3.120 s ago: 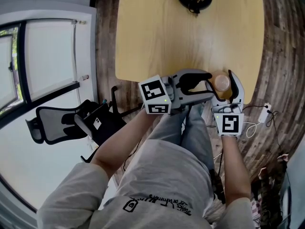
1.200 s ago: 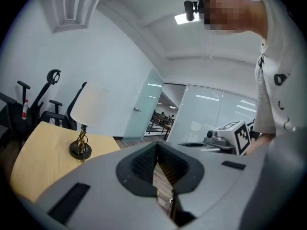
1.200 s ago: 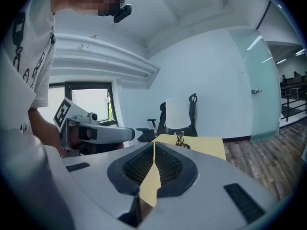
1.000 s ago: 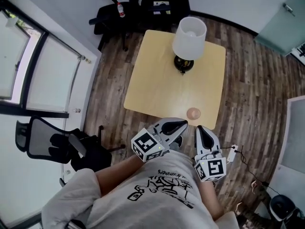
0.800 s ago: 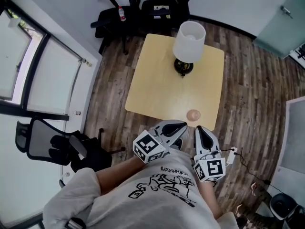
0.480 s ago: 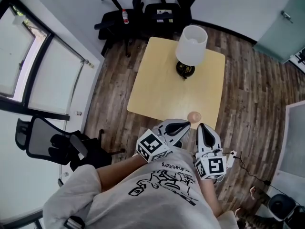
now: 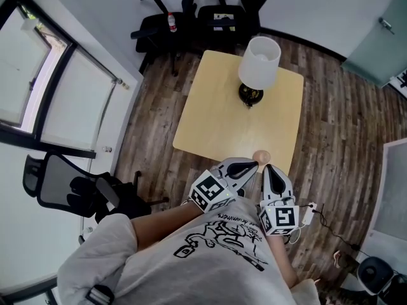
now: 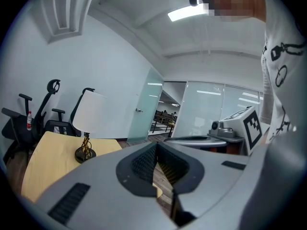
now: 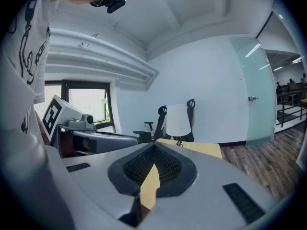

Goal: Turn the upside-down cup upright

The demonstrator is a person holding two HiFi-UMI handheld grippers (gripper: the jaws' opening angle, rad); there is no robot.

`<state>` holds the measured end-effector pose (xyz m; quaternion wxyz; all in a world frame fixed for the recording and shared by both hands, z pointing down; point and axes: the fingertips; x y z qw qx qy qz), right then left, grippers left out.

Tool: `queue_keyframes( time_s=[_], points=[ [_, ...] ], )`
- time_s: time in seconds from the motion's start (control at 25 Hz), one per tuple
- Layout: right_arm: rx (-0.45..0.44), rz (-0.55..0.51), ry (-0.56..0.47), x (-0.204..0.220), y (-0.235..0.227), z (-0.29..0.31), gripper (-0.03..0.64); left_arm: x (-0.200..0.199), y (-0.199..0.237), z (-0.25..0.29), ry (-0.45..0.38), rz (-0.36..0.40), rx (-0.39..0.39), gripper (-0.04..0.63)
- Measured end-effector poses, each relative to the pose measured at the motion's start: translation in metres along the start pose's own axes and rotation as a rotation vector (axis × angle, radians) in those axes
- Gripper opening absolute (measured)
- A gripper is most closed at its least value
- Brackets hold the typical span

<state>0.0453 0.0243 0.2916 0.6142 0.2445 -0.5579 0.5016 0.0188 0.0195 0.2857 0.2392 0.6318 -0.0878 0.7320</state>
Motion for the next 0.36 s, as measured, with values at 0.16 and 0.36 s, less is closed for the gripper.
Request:
queue_keyframes(
  time_s=[0.16,0.36],
  points=[
    [0.002,0.006,0.008,0.0028,-0.0024,0.0017,0.023,0.0028,0.0010,0.0008,0.008,-0.010,-0.001,0.009],
    [-0.003,0.013,0.019,0.0065,-0.0042,0.0061,0.023,0.0050,0.0046,0.0034,0.016,-0.021,-0.002,0.009]
  ],
)
Point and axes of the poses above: the fingertips, and each gripper's own axes: z forward along the fingers, y to its left, x out of its underside, and after that the axes turned 7 degrees about z, right-handed
